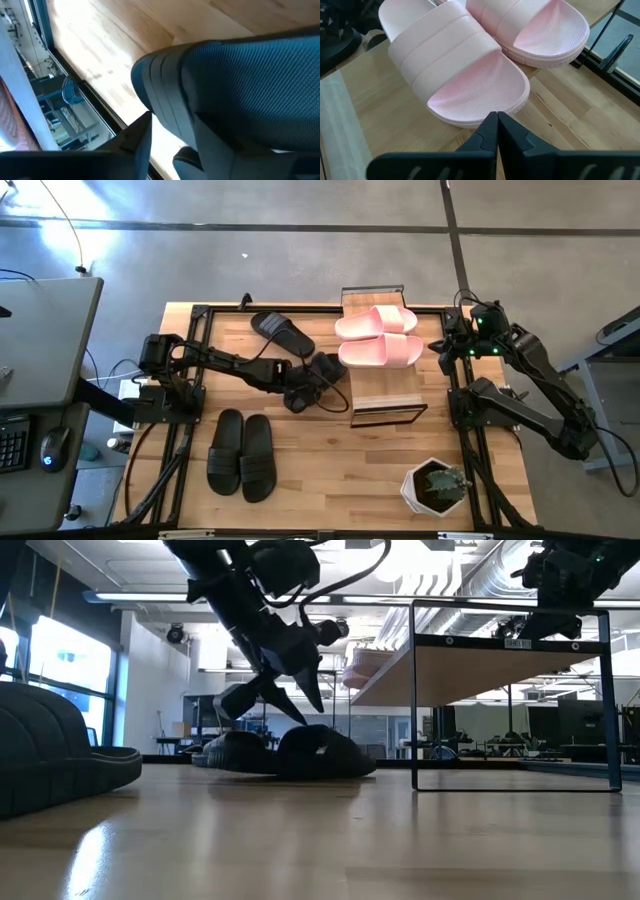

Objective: Pick and place slides into the shelf
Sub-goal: Put the black slide under the shelf

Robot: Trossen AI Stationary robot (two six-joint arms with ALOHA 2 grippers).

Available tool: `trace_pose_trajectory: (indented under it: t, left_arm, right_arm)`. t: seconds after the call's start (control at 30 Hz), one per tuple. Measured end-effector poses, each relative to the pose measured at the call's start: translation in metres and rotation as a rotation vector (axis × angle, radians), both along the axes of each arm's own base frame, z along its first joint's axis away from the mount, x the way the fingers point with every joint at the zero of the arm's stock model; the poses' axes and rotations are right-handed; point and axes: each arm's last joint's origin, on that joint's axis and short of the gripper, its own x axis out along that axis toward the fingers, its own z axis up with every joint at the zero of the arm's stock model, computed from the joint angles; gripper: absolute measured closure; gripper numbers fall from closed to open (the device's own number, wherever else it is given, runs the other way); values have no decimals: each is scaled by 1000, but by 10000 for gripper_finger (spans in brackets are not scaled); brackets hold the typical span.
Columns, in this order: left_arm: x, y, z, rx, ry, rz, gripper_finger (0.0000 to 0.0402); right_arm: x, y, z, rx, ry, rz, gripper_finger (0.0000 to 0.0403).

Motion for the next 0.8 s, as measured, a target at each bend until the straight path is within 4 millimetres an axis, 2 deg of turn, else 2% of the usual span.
trace_pose_trajectory:
  t: [0.2,0.37,0.63,0.7,0.8]
  left_arm:
    - [-3,3,4,71,-13,100,218]
    - [-8,3,14,62,-64,183,201]
    - [-27,3,39,85,-137,352,214]
    - [-33,4,46,77,-203,446,220]
    - [-44,19,55,-4,-361,653,229]
  right_arm:
    - [0,0,0,0,0,0,402]
    - [0,0,0,-1,0,0,402]
    - [0,0,0,-1,1,1,402]
    - [0,0,0,-1,0,2,402]
    - [0,0,0,-1,1,2,402]
